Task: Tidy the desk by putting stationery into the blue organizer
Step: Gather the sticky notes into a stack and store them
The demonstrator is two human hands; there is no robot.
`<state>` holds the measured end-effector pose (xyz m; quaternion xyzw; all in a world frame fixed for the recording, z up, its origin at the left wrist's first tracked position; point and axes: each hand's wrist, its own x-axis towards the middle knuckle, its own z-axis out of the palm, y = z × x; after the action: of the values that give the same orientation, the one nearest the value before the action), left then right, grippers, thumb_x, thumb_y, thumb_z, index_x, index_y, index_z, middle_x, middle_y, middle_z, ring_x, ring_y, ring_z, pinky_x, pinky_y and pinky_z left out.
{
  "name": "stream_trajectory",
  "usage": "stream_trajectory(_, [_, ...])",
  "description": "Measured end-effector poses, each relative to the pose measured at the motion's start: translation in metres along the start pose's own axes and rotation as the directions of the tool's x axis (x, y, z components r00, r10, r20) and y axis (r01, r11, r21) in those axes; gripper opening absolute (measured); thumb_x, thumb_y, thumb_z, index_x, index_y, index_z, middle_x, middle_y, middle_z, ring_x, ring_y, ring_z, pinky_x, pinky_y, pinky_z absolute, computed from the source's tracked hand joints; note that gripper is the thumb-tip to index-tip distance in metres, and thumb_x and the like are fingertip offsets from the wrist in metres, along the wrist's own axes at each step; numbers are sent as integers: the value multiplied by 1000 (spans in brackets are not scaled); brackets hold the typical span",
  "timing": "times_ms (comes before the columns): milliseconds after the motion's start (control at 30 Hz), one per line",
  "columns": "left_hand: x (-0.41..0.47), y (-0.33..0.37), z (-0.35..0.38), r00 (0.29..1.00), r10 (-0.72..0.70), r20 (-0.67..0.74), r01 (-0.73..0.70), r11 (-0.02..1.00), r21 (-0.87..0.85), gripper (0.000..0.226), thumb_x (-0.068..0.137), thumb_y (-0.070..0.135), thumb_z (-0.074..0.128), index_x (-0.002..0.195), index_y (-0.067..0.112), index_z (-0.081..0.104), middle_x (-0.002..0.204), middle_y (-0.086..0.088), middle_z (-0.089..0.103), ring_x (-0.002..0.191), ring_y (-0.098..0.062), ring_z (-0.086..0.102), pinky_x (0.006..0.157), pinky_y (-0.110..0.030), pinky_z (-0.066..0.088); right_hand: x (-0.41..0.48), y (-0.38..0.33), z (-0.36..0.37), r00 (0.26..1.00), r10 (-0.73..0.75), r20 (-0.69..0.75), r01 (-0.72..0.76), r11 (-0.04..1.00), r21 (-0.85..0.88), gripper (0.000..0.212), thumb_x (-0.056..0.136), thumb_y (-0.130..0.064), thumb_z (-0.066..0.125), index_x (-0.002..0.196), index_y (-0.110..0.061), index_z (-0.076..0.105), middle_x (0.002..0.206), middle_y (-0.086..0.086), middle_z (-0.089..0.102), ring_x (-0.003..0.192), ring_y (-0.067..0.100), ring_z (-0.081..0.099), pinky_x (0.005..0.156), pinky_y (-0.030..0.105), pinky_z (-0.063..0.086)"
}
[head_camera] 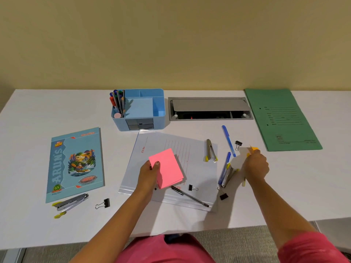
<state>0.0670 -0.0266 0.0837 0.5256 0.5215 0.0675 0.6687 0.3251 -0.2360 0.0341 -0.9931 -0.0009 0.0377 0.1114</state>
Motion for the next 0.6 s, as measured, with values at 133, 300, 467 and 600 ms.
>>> stream_trajectory(133, [1,2,1,1000,-29,1,29,999,-24,30,102,20,38,127,11,51,123,-15,60,114,-36,55,95,-52,47,-36,-25,-13,953,-135,-272,180,973,145,17,87,9,42,97,7,55,86,26,60,75,41,57,61,45,46])
stream_trajectory(300, [0,1,0,999,-26,35,29,996,-81,23,101,23,42,118,13,53,120,-15,61,112,-35,56,97,-52,46,-110,-63,-26,862,-499,-89,446,663,601,36,91,-39,31,102,-16,56,82,-7,55,75,-1,52,64,11,39])
stream_trajectory(467, [2,-3,-2,999,28,-36,-29,999,-43,27,100,21,42,120,8,54,117,-18,61,102,-34,57,86,-42,47,-149,-97,-30,574,-812,105,557,481,677,18,91,-25,41,102,-26,55,95,-10,61,88,2,55,73,17,42])
stream_trajectory(600, [3,-7,-7,997,30,-76,-33,999,-42,32,100,23,42,125,7,53,121,-18,60,107,-34,56,86,-40,46,-158,-117,-33,572,-812,116,511,464,724,15,91,-29,46,105,-31,50,93,-11,61,84,4,57,67,13,42])
